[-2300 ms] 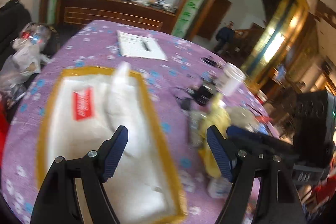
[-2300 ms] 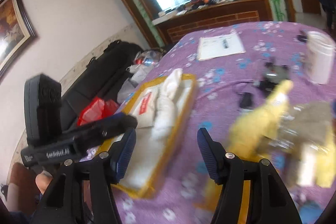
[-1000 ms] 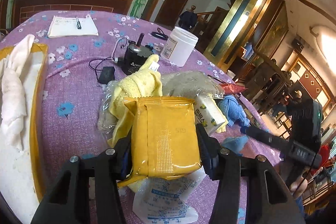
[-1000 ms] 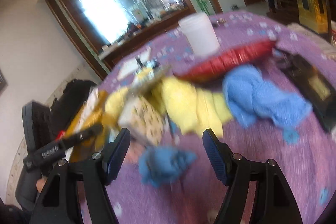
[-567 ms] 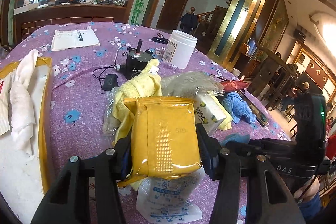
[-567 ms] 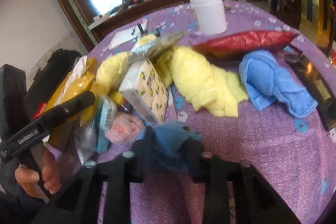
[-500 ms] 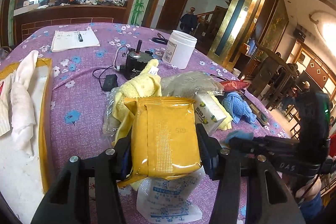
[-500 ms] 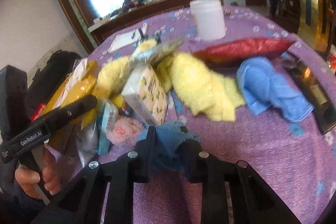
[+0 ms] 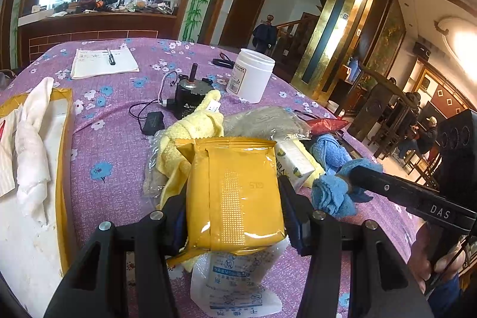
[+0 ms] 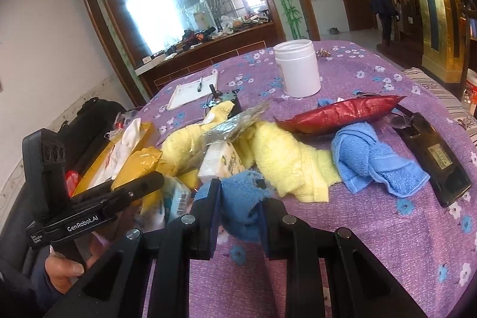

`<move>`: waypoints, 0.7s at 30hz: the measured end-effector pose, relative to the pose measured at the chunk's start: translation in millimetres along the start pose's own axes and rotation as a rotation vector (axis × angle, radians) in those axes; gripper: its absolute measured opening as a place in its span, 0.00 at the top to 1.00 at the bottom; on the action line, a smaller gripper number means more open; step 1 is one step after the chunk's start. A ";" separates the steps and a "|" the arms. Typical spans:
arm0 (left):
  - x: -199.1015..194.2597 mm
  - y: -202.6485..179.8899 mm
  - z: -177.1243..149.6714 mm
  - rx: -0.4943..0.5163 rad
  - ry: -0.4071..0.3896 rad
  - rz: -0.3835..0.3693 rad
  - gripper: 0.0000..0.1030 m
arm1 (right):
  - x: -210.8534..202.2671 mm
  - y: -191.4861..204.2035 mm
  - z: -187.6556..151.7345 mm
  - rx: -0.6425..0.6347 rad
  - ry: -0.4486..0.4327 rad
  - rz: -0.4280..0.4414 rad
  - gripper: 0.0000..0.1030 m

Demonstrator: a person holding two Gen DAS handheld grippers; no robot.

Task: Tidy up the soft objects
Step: 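Grasp the yellow foil packet with the left tool while the right tool grasps the blue towel, then place the yellow packet and blue towel into the foam box with both tools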

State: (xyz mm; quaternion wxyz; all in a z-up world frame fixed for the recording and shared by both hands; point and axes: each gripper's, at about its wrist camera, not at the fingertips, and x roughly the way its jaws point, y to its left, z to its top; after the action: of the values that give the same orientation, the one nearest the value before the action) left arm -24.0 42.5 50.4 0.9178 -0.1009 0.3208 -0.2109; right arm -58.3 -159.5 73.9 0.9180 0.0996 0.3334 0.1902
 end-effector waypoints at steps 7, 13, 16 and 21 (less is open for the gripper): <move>-15.2 0.6 2.5 -0.013 -0.021 -0.019 0.50 | -5.2 23.3 7.9 -0.047 -0.009 0.009 0.77; -42.8 8.8 7.8 -0.028 -0.054 -0.010 0.50 | 0.3 46.9 14.1 -0.076 0.008 0.045 0.77; -62.8 27.4 11.1 -0.071 -0.079 0.023 0.50 | 7.6 63.8 16.0 -0.099 0.029 0.082 0.77; -97.9 71.0 8.6 -0.152 -0.120 0.118 0.49 | 30.0 103.9 14.5 -0.150 0.077 0.164 0.77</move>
State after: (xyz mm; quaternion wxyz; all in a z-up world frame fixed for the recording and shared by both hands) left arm -64.7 150.4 87.8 0.9358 -0.1637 0.2860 -0.1249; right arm -57.1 -53.6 99.9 0.8908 0.0500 0.3438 0.2928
